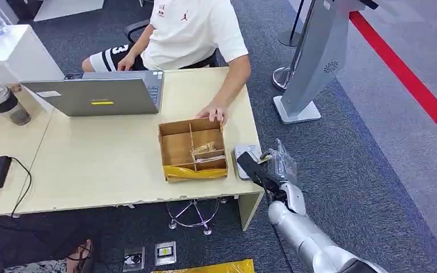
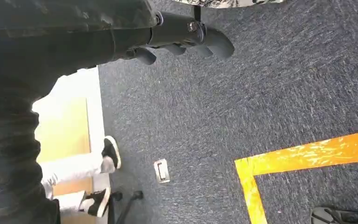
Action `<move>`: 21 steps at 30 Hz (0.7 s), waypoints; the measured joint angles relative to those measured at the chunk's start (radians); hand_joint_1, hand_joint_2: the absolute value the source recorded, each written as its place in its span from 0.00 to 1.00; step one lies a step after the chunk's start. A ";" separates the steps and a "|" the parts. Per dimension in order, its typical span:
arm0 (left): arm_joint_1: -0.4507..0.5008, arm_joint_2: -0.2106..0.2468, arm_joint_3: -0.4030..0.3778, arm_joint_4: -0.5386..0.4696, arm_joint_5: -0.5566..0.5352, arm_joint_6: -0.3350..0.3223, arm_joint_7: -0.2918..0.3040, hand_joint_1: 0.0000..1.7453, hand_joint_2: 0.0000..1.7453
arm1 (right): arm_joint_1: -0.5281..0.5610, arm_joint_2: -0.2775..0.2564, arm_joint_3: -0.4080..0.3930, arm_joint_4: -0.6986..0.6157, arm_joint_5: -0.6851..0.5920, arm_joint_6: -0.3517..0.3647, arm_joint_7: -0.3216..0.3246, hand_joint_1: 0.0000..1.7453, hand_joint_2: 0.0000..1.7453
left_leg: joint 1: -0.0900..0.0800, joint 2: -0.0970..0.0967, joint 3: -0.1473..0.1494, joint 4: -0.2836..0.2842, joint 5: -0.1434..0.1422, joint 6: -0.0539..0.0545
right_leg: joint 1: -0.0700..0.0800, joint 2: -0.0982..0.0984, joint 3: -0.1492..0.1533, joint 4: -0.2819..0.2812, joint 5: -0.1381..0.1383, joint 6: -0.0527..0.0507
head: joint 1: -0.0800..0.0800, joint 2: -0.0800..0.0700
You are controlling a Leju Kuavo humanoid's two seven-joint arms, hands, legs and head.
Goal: Pass the card to the sensor for recognition and then transmit it.
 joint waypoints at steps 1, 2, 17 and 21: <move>0.000 -0.001 0.000 0.000 0.001 0.002 0.001 0.00 1.00 | 0.001 0.003 0.000 0.002 0.003 0.002 0.001 1.00 1.00 | 0.000 0.000 0.000 0.000 0.000 0.000 | 0.000 0.000 0.000 0.000 0.000 0.000 | 0.000 0.000; 0.000 -0.001 0.000 0.000 0.004 0.004 0.002 0.00 1.00 | 0.001 0.006 0.001 0.006 0.006 0.002 0.002 1.00 1.00 | 0.000 0.000 0.000 0.000 0.000 0.000 | 0.000 0.000 0.000 0.000 0.000 0.000 | 0.000 0.000; 0.000 -0.014 0.000 0.000 0.018 0.029 0.023 0.00 1.00 | 0.001 0.046 0.002 0.026 -0.010 -0.003 -0.021 1.00 1.00 | 0.000 0.000 0.002 0.000 0.000 0.000 | 0.000 0.000 0.002 0.000 0.000 0.000 | 0.000 0.000; 0.000 -0.016 0.000 0.000 0.019 0.033 0.026 0.00 1.00 | -0.003 0.046 0.002 0.030 -0.042 -0.073 -0.060 1.00 1.00 | 0.000 0.000 0.001 0.000 0.000 0.000 | 0.000 0.000 0.002 0.000 0.000 0.000 | 0.000 0.000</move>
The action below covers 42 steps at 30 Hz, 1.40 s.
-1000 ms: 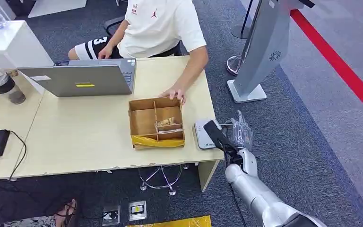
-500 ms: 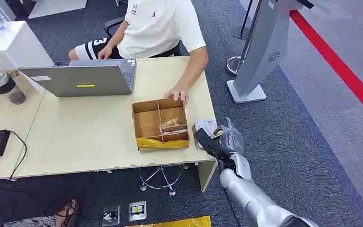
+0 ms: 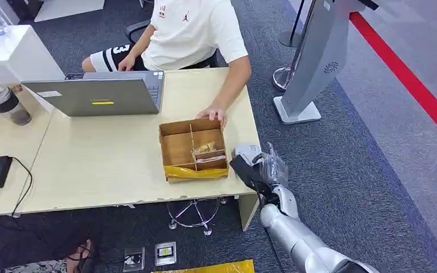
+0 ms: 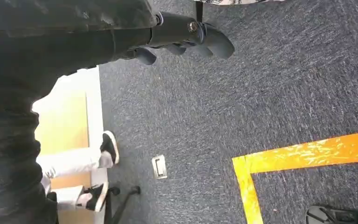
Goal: Pass the card to the sensor for recognition and then transmit it.
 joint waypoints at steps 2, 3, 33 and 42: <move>0.000 -0.002 0.000 0.000 0.000 0.002 0.002 0.00 1.00 | -0.010 0.000 -0.001 -0.001 0.025 -0.036 -0.021 1.00 1.00 | 0.000 0.000 0.000 0.000 0.000 0.000 | 0.000 0.000 0.000 0.000 0.000 0.000 | 0.000 0.000; 0.000 -0.002 0.000 0.000 0.000 0.002 0.003 0.00 1.00 | -0.011 0.000 -0.004 -0.005 0.050 -0.040 -0.031 1.00 1.00 | 0.000 0.000 0.000 0.000 0.000 0.000 | 0.000 0.000 0.000 0.000 0.000 0.000 | 0.000 0.000; -0.003 0.011 -0.003 0.000 -0.082 -0.091 -0.087 0.00 1.00 | -0.156 0.022 0.050 -0.639 0.555 0.108 0.177 1.00 1.00 | 0.000 -0.001 -0.001 0.000 0.002 -0.001 | 0.000 -0.001 -0.001 0.001 0.001 -0.001 | 0.000 0.000; -0.004 0.016 -0.012 0.000 -0.104 -0.106 -0.138 0.00 1.00 | -0.245 0.028 0.086 -0.440 0.591 0.153 0.229 1.00 1.00 | 0.000 -0.002 -0.002 0.000 0.002 -0.001 | 0.000 -0.001 -0.001 0.001 0.001 -0.001 | 0.000 0.000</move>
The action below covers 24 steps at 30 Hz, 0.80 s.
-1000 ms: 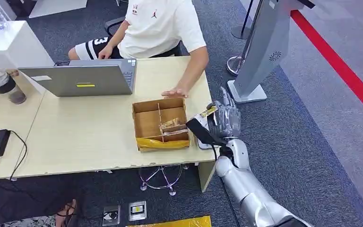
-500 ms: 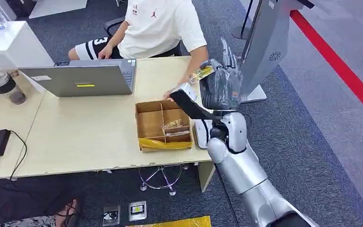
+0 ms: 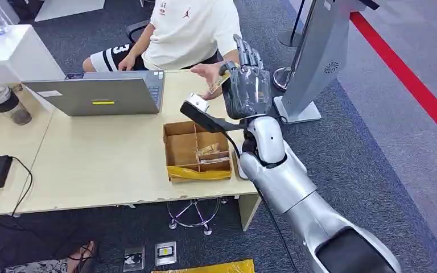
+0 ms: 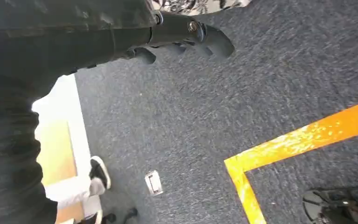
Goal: Pass the card to the sensor for recognition and then transmit it.
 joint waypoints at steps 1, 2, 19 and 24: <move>0.000 0.000 -0.002 0.000 0.000 0.000 -0.002 0.00 1.00 | -0.009 0.003 0.002 0.036 0.005 0.000 0.006 1.00 1.00 | 0.000 0.000 0.000 0.000 0.000 0.000 | 0.000 0.000 0.000 0.000 0.000 0.000 | 0.000 0.000; 0.000 0.000 -0.005 0.000 0.000 0.000 -0.003 0.00 1.00 | -0.012 0.003 0.004 0.050 0.005 0.000 0.011 1.00 1.00 | 0.000 0.000 0.000 0.000 0.000 0.000 | 0.000 0.000 0.000 0.000 0.000 0.000 | 0.000 0.000; -0.001 0.000 -0.024 0.000 -0.011 -0.005 -0.010 0.00 1.00 | -0.040 0.005 0.016 0.208 0.082 0.021 0.067 0.00 1.00 | 0.000 0.000 0.000 0.000 0.000 0.000 | 0.000 0.001 -0.001 0.000 0.000 0.000 | 0.000 0.000; -0.001 -0.003 -0.024 0.000 0.009 -0.003 -0.008 0.00 1.00 | -0.025 0.005 0.015 0.208 0.097 -0.072 0.023 0.00 1.00 | 0.000 0.000 0.000 0.000 0.000 0.000 | 0.000 0.001 -0.001 0.000 0.000 0.000 | 0.000 0.000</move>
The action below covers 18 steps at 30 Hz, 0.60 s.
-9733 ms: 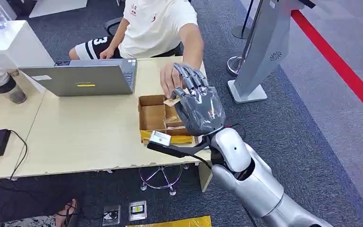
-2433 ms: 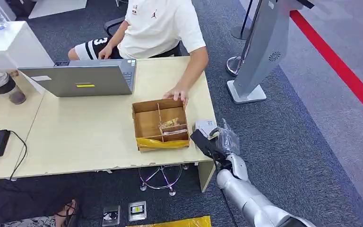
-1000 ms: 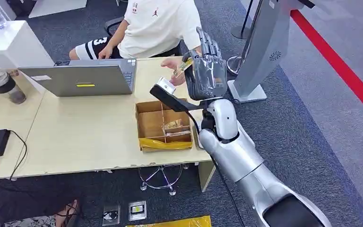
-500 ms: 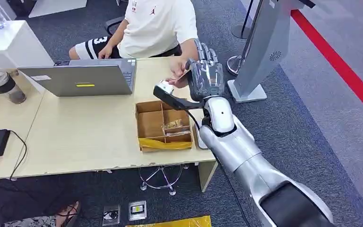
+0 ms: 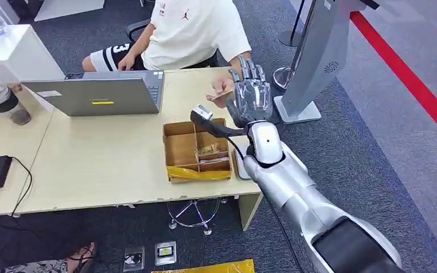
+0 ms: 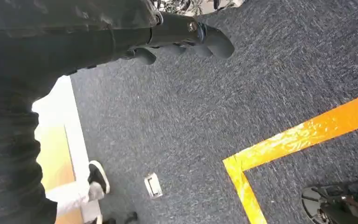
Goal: Pass the card to the sensor for recognition and then transmit it.
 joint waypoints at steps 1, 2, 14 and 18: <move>0.000 -0.001 0.000 0.000 0.004 0.002 0.002 0.00 1.00 | 0.007 0.000 0.000 -0.010 0.000 -0.001 -0.011 0.00 1.00 | 0.000 0.000 0.000 0.000 0.000 0.000 | 0.000 0.000 0.000 0.000 0.000 0.000 | 0.000 0.000; 0.000 -0.002 0.000 0.000 0.012 0.003 0.006 0.00 1.00 | 0.018 0.000 -0.001 -0.031 0.000 0.003 -0.023 0.00 1.00 | 0.000 0.000 0.000 0.000 0.000 0.000 | 0.000 0.000 0.000 0.000 0.000 0.000 | 0.000 0.000; 0.004 0.000 0.000 0.000 0.048 0.014 0.027 0.00 1.00 | 0.192 -0.044 -0.006 -0.443 -0.144 0.163 -0.081 0.00 1.00 | 0.000 0.001 0.002 0.000 0.000 0.000 | 0.000 0.000 0.000 0.000 0.000 0.000 | 0.000 0.000; 0.007 0.006 0.000 0.000 0.061 0.016 0.029 0.00 1.00 | 0.285 -0.081 -0.006 -0.654 -0.230 0.243 -0.099 0.00 1.00 | 0.000 0.002 0.001 0.000 -0.001 -0.001 | 0.000 0.001 0.000 0.000 0.000 0.000 | 0.000 0.000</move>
